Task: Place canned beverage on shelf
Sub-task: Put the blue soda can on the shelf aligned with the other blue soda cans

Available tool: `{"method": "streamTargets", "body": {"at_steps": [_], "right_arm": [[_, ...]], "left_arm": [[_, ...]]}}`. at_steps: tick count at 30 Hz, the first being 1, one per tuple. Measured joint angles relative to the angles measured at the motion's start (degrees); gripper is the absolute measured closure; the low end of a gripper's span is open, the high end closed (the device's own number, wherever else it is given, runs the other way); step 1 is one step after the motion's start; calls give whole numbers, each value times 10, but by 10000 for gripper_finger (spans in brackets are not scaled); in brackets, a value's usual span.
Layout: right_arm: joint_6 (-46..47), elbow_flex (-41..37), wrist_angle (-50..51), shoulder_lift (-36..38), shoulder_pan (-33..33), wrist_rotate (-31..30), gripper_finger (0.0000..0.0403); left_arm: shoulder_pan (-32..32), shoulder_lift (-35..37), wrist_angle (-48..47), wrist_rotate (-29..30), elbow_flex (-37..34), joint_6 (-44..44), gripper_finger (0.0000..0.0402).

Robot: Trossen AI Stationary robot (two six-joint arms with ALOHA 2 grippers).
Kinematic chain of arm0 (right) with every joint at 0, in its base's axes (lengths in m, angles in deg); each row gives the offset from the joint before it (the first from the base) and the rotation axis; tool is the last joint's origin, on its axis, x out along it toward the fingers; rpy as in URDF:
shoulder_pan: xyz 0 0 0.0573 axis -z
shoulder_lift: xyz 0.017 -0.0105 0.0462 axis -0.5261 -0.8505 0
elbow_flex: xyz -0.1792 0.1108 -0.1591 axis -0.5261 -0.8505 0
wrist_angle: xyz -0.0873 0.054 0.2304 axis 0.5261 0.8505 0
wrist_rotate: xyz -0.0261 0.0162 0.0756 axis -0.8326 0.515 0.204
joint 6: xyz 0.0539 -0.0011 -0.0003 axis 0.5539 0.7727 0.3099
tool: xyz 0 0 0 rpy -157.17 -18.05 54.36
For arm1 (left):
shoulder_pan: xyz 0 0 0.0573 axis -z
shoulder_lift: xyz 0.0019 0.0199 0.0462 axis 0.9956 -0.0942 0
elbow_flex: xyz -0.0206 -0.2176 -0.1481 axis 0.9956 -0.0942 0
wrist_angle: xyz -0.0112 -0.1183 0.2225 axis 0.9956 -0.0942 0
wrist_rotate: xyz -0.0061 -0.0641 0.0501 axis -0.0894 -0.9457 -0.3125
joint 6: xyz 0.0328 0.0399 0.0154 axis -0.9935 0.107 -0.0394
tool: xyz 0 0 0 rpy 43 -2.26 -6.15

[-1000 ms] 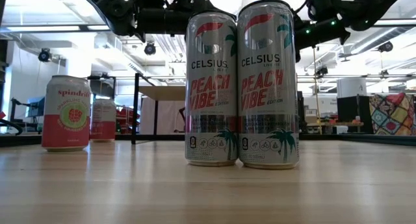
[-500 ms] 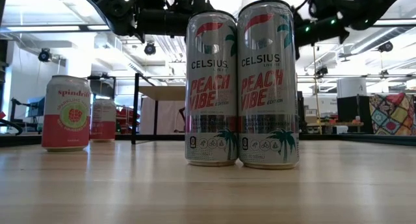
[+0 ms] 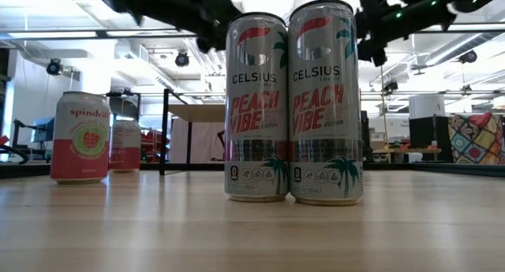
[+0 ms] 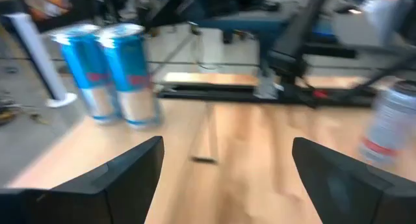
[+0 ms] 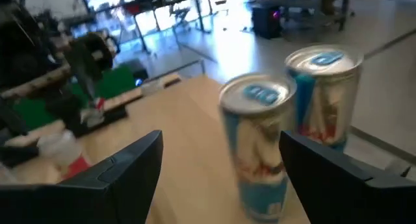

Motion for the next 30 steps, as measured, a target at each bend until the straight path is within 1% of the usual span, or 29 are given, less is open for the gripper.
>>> {"method": "streamTargets", "body": {"at_steps": [3, 4, 7, 9, 10, 12, 14, 16, 18, 22, 24, 27, 30], "right_arm": [[-3, 0, 21, 29, -27, 0, 111], [-4, 0, 27, 38, -40, 2, 113], [-10, 0, 42, 61, -84, 2, 116], [-18, -3, 45, 69, -119, 2, 118], [-20, -6, 44, 70, -137, 2, 119], [-21, -17, 35, 70, -170, -3, 122], [-17, -34, 19, 65, -198, -16, 122], [-15, -51, 5, 56, -221, -37, 122], [-13, -67, -11, 46, -240, -51, 122], [-1, -96, -64, 24, -270, -53, 122], [4, -108, -92, 16, -285, -53, 123], [11, -125, -121, 9, -306, -53, 129], [11, -143, -145, 3, -330, -56, 136]], "left_arm": [[42, 45, -10, 0, -44, 9, 75], [56, 61, -11, 3, -56, 23, 75], [105, 116, -40, 47, -83, 89, 75], [143, 146, -98, 111, -85, 121, 75], [164, 160, -133, 156, -84, 140, 75], [207, 178, -222, 253, -66, 183, 75], [247, 183, -317, 329, -38, 240, 75], [285, 178, -411, 377, -10, 309, 75], [315, 166, -473, 403, 13, 377, 75], [358, 132, -549, 407, 45, 490, 75], [376, 111, -594, 384, 57, 560, 75], [392, 77, -679, 313, 80, 706, 75], [405, 36, -782, 201, 107, 834, 75]]}}
